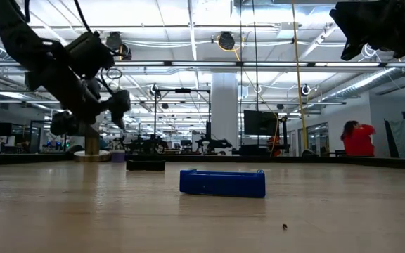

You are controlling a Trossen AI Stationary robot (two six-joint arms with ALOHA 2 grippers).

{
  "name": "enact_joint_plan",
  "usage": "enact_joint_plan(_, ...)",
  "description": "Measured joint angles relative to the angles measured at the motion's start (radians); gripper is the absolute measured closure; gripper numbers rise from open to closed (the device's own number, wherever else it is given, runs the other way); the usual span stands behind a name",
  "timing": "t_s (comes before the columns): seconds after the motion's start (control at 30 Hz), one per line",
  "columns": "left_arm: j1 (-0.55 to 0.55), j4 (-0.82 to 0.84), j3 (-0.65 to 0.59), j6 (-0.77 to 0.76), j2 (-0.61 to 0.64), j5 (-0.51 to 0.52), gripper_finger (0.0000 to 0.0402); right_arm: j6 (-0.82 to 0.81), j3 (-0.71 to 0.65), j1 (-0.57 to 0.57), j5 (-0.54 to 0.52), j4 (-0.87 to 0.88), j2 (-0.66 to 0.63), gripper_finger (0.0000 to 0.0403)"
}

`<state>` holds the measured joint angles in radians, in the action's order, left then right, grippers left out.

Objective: Pick & Place Office items
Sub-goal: Put the purple charger adapter into the gray bin

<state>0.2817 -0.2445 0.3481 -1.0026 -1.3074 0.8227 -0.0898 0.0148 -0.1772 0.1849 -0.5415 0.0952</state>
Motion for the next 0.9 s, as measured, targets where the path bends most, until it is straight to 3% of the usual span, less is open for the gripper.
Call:
enact_joint_plan(0.13, -0.018, -0.072, 0.0, 0.097, -0.081, 0.021, 0.0069, 0.0, 0.0, 0.0, 0.0, 0.0, 0.0, 0.0328)
enact_joint_plan(0.33, -0.029, -0.156, 0.0, 0.086, -0.249, 0.034, 0.0069, 0.0, 0.0, 0.0, 0.0, 0.0, 0.0, 0.0329)
enact_joint_plan(0.53, -0.024, -0.429, -0.013, 0.167, -0.38, 0.029, 0.0069, 0.0, 0.0, 0.0, 0.0, 0.0, 0.0, 0.0329)
enact_joint_plan(0.9, -0.016, -0.486, 0.001, 0.286, -0.434, 0.016, 0.0069, 0.0, 0.0, 0.0, 0.0, 0.0, 0.0, 0.0329)
